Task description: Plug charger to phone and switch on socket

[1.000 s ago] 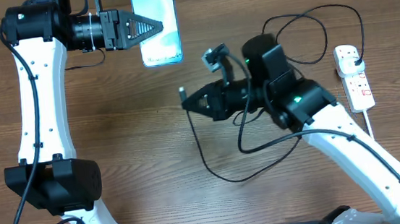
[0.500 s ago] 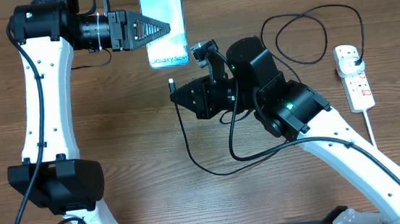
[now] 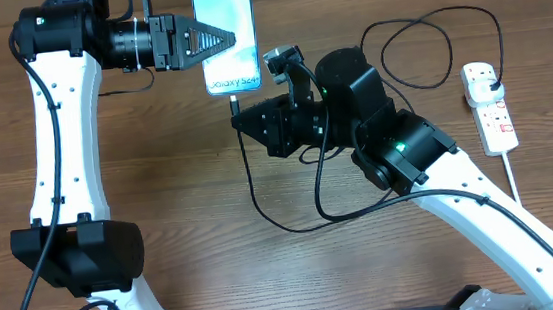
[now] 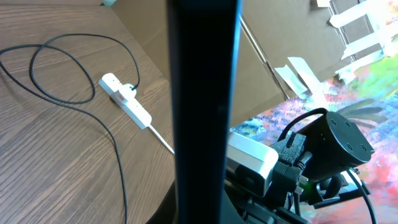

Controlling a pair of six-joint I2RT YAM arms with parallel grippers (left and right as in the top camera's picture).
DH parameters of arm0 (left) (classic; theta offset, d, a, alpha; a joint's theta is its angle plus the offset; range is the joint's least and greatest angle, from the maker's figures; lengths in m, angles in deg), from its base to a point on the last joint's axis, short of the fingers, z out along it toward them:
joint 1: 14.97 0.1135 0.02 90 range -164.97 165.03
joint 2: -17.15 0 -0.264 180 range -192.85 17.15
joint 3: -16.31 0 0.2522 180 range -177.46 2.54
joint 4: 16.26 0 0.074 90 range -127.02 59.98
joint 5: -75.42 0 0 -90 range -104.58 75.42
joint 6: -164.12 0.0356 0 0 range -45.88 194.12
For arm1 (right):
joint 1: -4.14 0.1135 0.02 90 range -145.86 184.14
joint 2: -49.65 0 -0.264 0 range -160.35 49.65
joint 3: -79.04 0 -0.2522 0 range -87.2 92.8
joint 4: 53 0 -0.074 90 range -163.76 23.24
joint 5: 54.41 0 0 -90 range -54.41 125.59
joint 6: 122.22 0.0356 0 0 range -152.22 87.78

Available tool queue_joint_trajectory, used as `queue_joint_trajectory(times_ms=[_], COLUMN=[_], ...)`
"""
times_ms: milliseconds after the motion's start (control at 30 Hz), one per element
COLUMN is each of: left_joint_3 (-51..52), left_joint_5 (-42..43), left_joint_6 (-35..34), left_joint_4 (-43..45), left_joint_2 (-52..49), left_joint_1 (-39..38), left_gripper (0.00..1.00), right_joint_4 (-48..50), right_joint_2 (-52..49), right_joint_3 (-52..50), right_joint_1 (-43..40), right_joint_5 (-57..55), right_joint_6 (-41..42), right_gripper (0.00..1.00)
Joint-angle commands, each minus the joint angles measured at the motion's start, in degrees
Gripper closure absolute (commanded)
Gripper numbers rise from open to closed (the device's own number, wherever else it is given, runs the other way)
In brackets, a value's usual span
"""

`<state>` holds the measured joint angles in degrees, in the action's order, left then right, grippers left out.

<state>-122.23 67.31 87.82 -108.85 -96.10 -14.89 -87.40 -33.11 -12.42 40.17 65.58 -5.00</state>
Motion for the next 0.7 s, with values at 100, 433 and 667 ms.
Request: queue_joint_trajectory(times_ms=[100, 433, 667], left_joint_3=[-0.96, -0.96, -0.96], left_joint_5=[3.23, 3.74, 3.74], left_joint_6=[0.5, 0.42, -0.48], left_joint_4=[0.22, 1.81, 1.97], left_joint_2=[1.99, 1.99, 1.99], left_joint_1=[-0.11, -0.11, -0.11], left_gripper=[0.96, 0.96, 0.96], right_joint_4=[0.42, -2.14, -0.48], right_joint_2=[1.18, 1.16, 1.16], right_joint_3=[1.86, 1.86, 1.86], right_joint_1=[-2.43, -1.97, -1.97], right_joint_5=[1.16, 3.32, 3.72], right_joint_6=[0.92, 0.9, 1.33], right_gripper=[0.96, 0.96, 0.96])
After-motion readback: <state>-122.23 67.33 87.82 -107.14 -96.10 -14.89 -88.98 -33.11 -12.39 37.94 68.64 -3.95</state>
